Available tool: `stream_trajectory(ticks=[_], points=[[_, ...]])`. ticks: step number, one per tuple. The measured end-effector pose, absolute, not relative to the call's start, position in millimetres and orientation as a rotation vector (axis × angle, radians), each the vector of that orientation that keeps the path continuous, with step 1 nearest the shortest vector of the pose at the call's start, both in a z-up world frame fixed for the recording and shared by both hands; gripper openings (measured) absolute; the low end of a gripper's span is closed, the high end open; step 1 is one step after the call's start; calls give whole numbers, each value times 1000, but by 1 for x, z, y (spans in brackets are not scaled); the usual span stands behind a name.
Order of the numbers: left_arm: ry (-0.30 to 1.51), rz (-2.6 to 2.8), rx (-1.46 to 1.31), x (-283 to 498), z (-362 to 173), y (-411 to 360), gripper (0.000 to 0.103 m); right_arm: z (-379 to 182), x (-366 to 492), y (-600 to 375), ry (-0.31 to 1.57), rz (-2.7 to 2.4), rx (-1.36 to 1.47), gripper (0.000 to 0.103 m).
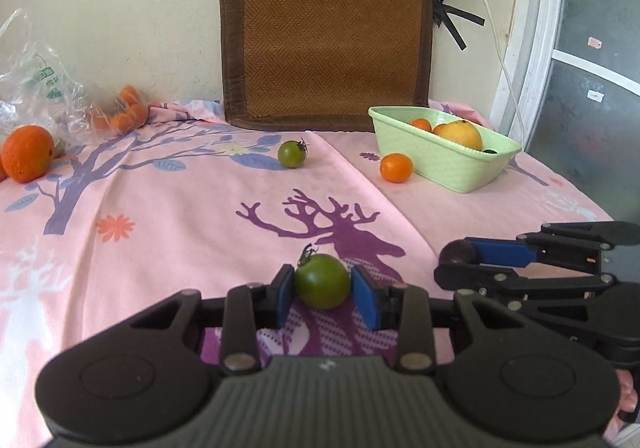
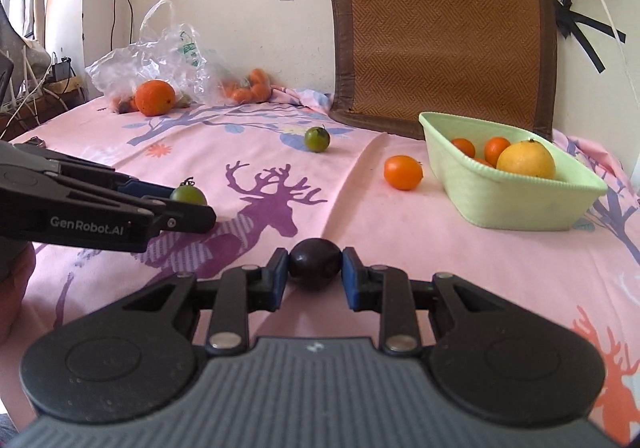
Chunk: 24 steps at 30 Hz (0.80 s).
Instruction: Organize fruits
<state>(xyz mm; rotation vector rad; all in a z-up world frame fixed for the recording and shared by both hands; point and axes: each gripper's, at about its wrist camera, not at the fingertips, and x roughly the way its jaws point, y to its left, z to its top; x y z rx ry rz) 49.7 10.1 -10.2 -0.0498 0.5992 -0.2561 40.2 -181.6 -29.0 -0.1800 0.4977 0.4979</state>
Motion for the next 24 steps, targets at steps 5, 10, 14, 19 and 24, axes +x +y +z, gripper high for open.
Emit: stream_trajectory(ticks=[5, 10, 14, 19, 24], points=[[601, -244, -6, 49, -10, 2, 44, -29, 43, -186, 514, 503, -150, 33], [614, -234, -23, 57, -10, 0, 55, -29, 42, -186, 514, 504, -143, 32], [610, -231, -29, 61, -11, -2, 28, -29, 43, -189, 514, 513, -119, 31], [598, -262, -64, 57, -10, 4, 21, -25, 43, -203, 492, 533, -33, 31], [599, -281, -86, 58, -10, 5, 21, -21, 44, -219, 462, 504, 38, 31]])
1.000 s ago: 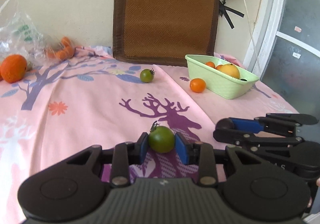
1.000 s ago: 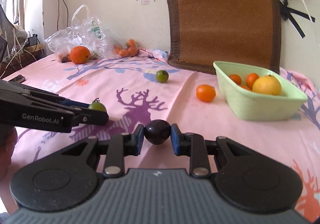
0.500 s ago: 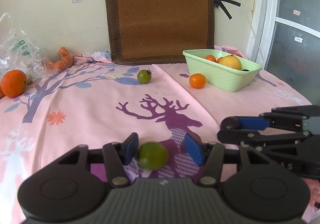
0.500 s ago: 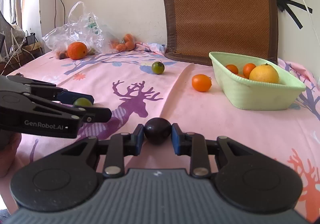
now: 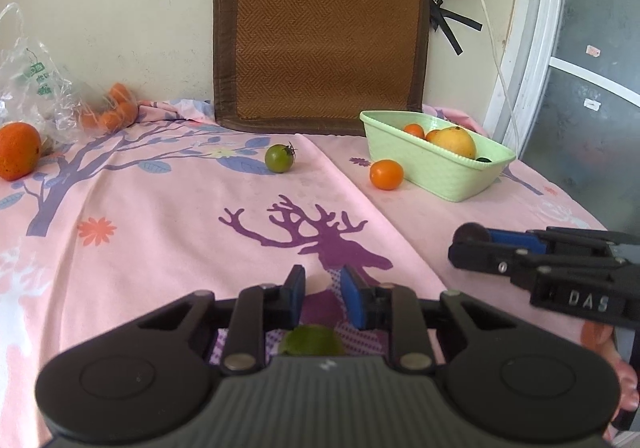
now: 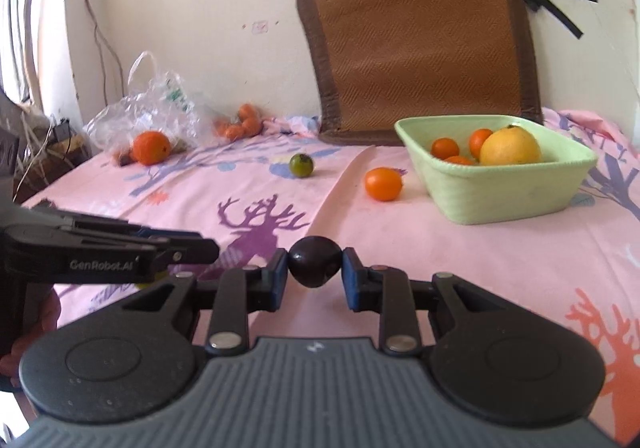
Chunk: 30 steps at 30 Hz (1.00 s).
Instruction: Organize fruits
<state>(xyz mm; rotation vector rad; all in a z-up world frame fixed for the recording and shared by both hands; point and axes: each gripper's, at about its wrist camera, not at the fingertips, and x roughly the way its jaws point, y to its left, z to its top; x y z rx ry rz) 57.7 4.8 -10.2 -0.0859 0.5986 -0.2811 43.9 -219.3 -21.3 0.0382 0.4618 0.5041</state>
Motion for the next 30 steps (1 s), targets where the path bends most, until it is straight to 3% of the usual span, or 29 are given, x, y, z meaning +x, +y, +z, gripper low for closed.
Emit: stream_trajectory(ticks=[3, 12, 19, 27, 28, 29, 30], points=[[593, -262, -82, 57, -10, 5, 23, -23, 44, -225, 462, 503, 77, 31], [563, -275, 25, 51, -4, -16, 53, -24, 47, -225, 482, 539, 96, 32], [549, -267, 73, 33, -3, -15, 57, -24, 48, -226, 481, 552, 104, 32], [594, -197, 94, 16, -6, 4, 55, -23, 48, -225, 483, 556, 96, 32], [613, -205, 102, 17, -10, 3, 44, -23, 48, -225, 482, 556, 96, 32], [607, -208, 113, 17, -11, 0, 42, -23, 47, -225, 479, 554, 98, 32], [605, -223, 124, 17, -10, -2, 29, -23, 47, -226, 476, 553, 100, 32]])
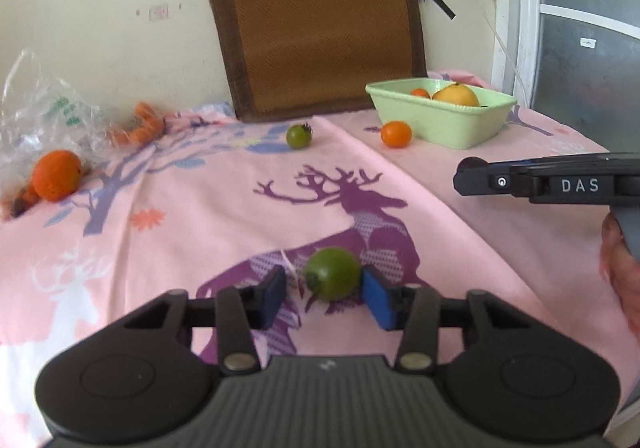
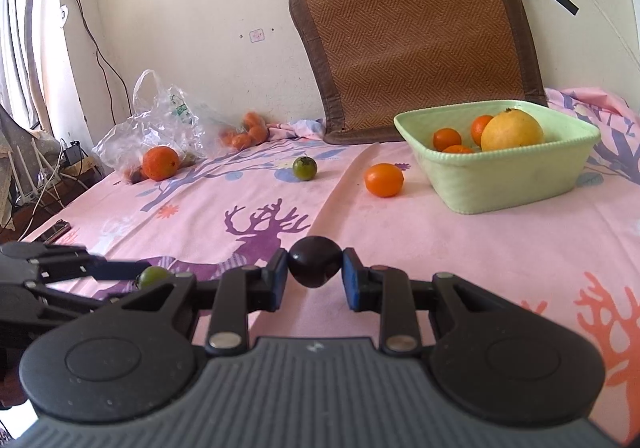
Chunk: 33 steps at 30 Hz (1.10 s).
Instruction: Organize fruits
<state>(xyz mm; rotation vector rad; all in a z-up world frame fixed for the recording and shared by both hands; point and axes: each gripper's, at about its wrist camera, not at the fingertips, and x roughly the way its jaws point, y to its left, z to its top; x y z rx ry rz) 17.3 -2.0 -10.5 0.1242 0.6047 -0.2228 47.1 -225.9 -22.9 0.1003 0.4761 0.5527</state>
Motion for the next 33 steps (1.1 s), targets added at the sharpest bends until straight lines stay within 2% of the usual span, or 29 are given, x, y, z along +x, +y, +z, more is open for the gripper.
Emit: stream_trajectory(ticks=[7, 16, 20, 25, 26, 27, 28, 29, 33], points=[[594, -295, 54, 38, 4, -12, 29, -18, 53, -236, 459, 551, 130, 31], [487, -430, 3, 142, 54, -63, 29, 27, 102, -283, 247, 333, 66, 32], [502, -481, -21, 197, 57, -101, 29, 22, 129, -293, 254, 272, 32, 32], [568, -457, 15, 239, 34, -131, 31, 4, 143, -301, 322, 253, 31, 32], [576, -450, 17, 243, 31, -133, 34, 4, 144, -300, 317, 251, 21, 34], [581, -440, 14, 246, 28, -134, 47, 3, 144, -300, 313, 247, 21, 37], [585, -425, 8, 249, 26, -134, 61, 3, 144, -301, 311, 240, 31, 55], [584, -410, 0, 250, 27, -133, 63, 4, 144, -303, 304, 238, 47, 61], [524, -386, -64, 241, 51, -106, 63, 6, 139, -311, 250, 205, 86, 60]])
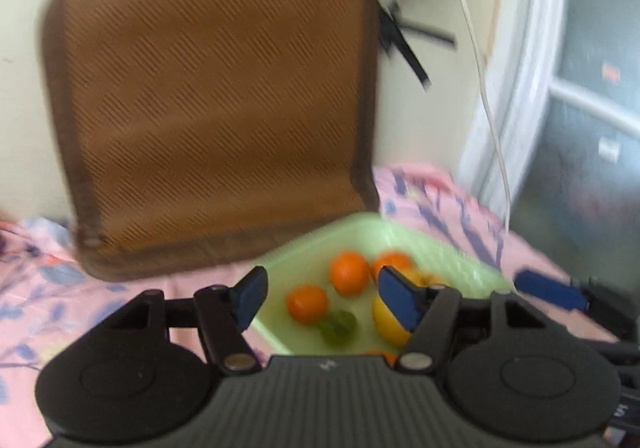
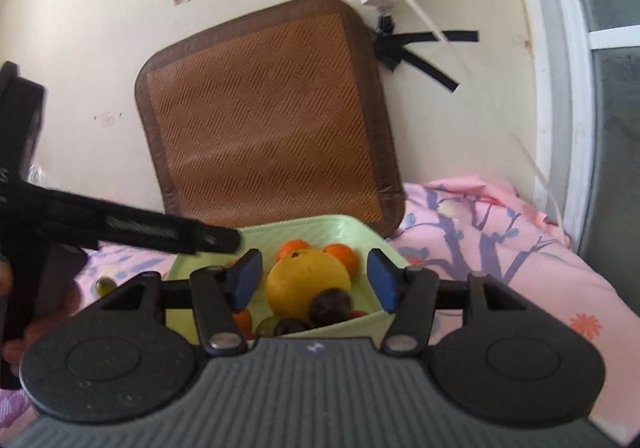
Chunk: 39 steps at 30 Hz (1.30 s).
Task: Organize fruits
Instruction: 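Carry the green tomato and plum into the green basket and open both tools, then grasp another green tomato with the left tool while the right tool grasps an orange tomato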
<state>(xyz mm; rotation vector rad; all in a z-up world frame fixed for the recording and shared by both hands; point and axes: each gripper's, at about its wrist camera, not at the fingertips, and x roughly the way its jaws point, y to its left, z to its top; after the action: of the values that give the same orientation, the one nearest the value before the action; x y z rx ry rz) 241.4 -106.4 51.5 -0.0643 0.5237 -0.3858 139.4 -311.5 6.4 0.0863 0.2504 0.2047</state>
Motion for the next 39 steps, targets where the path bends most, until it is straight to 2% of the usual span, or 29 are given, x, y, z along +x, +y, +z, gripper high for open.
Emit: stream_trajectory(ticks=[3, 5, 6, 8, 10, 11, 12, 14, 17, 24, 26, 28, 29, 34, 39], points=[[447, -333, -153, 222, 78, -59, 63, 10, 133, -322, 189, 187, 143, 59], [435, -287, -160, 207, 85, -31, 62, 14, 125, -324, 140, 215, 160, 43], [445, -276, -147, 200, 83, -22, 62, 16, 119, -324, 117, 271, 170, 39], [489, -274, -104, 188, 72, -10, 62, 22, 107, -315, 114, 412, 190, 38], [536, -271, -47, 180, 55, -5, 62, 28, 97, -289, 162, 545, 113, 35], [560, -265, -22, 179, 47, -5, 62, 30, 93, -268, 192, 582, -1, 27], [585, -260, -4, 181, 40, -7, 62, 30, 92, -246, 220, 605, -140, 26], [624, -253, -1, 188, 29, -8, 62, 22, 99, -210, 271, 614, -409, 26], [658, -241, 6, 202, 13, -8, 62, 10, 125, -181, 369, 641, -653, 26], [701, -242, -21, 225, -9, -5, 59, -1, 168, -155, 519, 720, -872, 29], [695, -262, -42, 229, -11, -3, 47, -5, 172, -148, 550, 737, -949, 30], [689, -237, -52, 231, -11, -3, 29, -8, 172, -138, 556, 748, -1069, 31], [689, -225, -53, 232, -11, -4, 28, -11, 171, -136, 556, 759, -1134, 31], [657, -213, -74, 213, -4, 1, 28, -9, 178, -134, 566, 768, -1193, 29], [616, -218, -105, 176, 6, 12, 28, 16, 154, -154, 521, 796, -876, 30]])
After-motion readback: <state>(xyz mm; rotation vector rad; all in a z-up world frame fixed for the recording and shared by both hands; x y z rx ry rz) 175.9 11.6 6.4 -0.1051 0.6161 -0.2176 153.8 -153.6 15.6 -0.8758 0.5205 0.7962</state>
